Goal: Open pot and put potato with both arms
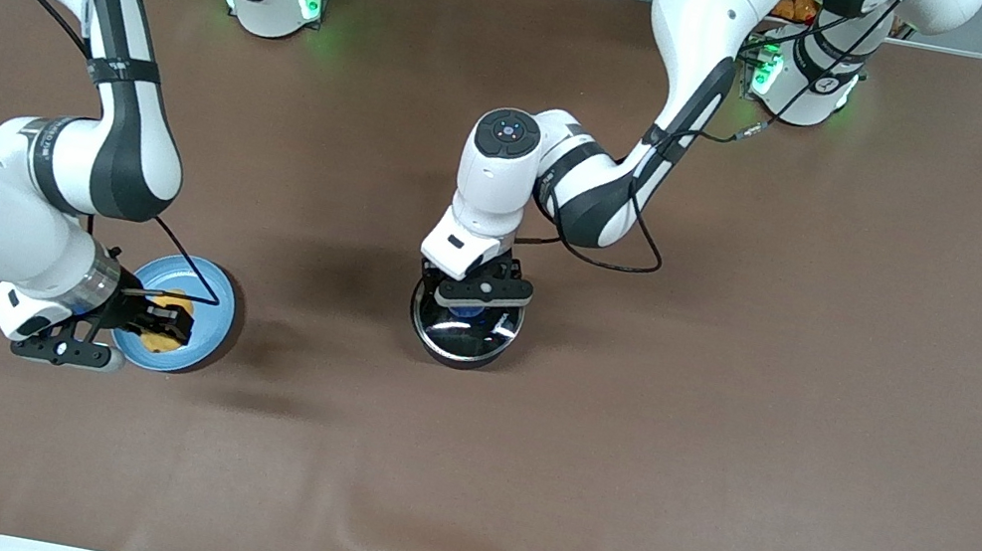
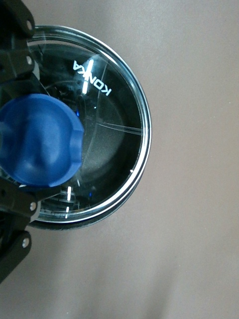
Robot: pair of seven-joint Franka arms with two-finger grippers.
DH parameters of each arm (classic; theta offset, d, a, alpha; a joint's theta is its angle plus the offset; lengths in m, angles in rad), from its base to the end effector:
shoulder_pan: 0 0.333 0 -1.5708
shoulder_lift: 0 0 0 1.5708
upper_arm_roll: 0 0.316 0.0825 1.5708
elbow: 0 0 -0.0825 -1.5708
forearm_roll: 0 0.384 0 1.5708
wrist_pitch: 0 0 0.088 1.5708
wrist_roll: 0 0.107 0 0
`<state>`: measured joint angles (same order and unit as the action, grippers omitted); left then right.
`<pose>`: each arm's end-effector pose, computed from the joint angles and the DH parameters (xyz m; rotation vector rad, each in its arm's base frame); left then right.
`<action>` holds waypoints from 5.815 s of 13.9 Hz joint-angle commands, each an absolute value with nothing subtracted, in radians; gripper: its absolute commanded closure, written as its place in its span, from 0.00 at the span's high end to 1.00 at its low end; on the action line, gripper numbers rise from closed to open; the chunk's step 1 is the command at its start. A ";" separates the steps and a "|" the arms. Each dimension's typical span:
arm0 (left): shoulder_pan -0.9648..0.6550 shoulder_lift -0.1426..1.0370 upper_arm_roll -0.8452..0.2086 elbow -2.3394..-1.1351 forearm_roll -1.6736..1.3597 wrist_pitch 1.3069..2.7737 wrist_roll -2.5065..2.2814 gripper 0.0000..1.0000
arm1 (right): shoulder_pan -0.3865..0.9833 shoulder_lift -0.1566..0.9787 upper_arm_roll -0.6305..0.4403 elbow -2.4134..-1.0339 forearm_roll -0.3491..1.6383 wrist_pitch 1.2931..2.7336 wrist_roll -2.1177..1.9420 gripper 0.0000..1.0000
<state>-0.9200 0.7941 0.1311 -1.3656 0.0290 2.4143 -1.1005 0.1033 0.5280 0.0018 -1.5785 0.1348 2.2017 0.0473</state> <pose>0.5189 -0.5564 0.2731 2.9521 0.3579 0.3612 0.6964 0.0779 0.3415 -3.0184 0.0255 -0.1302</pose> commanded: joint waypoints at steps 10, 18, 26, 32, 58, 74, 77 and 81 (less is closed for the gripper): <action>-0.919 0.688 0.268 -1.247 -0.190 2.010 -0.843 0.11 | 0.307 0.517 -0.002 -1.562 0.152 2.201 0.319 0.00; -0.727 0.342 0.268 -1.705 -0.181 2.037 -0.335 0.09 | 0.495 0.575 -0.005 -1.516 0.143 2.275 0.465 0.00; -0.563 0.215 0.265 -2.035 -0.060 2.173 -0.135 0.11 | 0.630 0.690 -0.006 -1.462 0.135 2.373 0.561 0.00; -0.560 0.276 0.265 -2.174 -0.060 2.414 -0.097 0.11 | 0.689 0.759 -0.012 -1.468 0.117 2.463 0.594 0.00; -0.529 0.170 0.268 -1.613 -0.060 1.738 -0.074 1.00 | 0.686 0.729 -0.038 -1.459 0.012 2.415 0.689 1.00; -0.040 0.084 -0.184 -1.436 0.040 1.629 -0.133 1.00 | 0.431 0.354 -0.063 -1.466 0.012 1.982 0.558 1.00; -0.040 0.084 -0.186 -1.436 0.041 1.629 -0.135 1.00 | 0.374 0.321 -0.064 -1.471 0.008 1.919 0.436 1.00; -0.041 0.086 -0.186 -1.436 0.041 1.629 -0.133 1.00 | 0.296 0.273 -0.063 -1.477 0.008 1.850 0.362 1.00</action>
<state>-0.0533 0.0960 -0.1679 -1.4378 0.0154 1.6394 -0.1188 0.3337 0.3315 -0.0809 -1.4351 0.0191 1.8765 0.3864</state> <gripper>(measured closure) 0.000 0.000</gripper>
